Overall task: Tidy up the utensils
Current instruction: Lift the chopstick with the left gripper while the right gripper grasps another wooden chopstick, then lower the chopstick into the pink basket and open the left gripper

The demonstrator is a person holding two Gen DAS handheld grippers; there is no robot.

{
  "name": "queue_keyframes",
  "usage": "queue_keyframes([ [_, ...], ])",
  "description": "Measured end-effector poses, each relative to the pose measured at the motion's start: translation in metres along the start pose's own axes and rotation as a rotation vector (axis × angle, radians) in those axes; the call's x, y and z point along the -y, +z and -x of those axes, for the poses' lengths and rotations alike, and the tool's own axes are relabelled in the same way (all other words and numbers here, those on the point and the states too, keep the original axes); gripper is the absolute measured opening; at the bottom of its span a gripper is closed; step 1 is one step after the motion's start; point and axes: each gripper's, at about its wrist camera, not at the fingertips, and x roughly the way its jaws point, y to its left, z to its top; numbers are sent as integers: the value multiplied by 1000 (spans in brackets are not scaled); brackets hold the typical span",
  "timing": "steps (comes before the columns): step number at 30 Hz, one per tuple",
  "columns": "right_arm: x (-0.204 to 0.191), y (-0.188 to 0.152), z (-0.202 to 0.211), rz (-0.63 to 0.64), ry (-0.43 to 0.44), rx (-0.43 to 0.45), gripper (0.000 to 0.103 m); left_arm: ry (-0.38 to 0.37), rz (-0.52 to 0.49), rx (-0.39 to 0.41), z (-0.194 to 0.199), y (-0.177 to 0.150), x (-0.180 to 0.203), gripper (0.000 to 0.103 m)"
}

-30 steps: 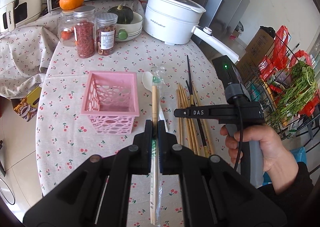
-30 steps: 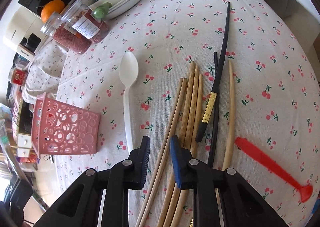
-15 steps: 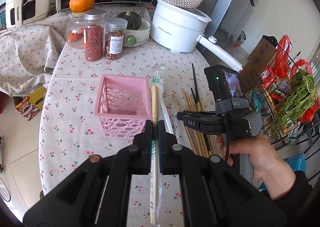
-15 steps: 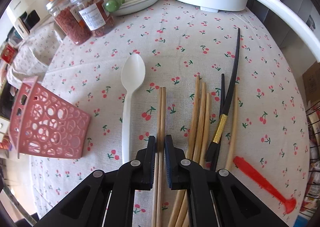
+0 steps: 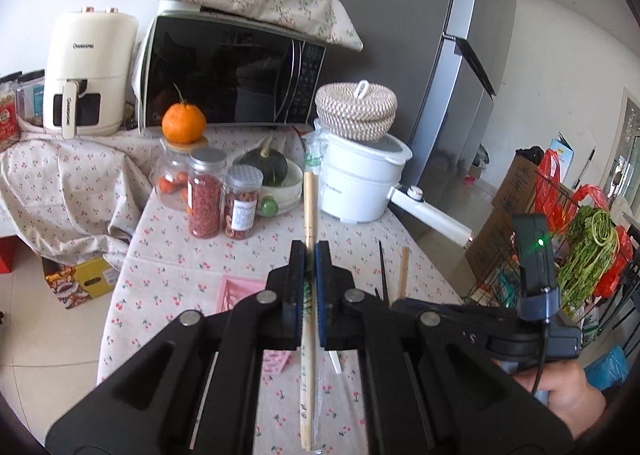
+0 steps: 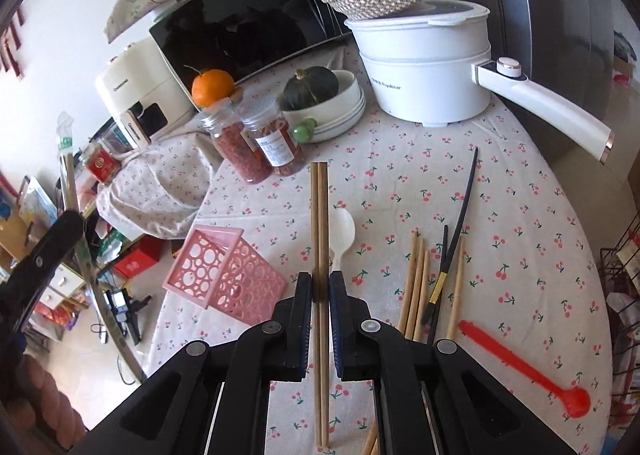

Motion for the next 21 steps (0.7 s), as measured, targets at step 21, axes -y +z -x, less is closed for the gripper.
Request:
queue_keyframes([
  [21,-1,8,27,16,42,68,8,278,153,233,-70,4,-32,6],
])
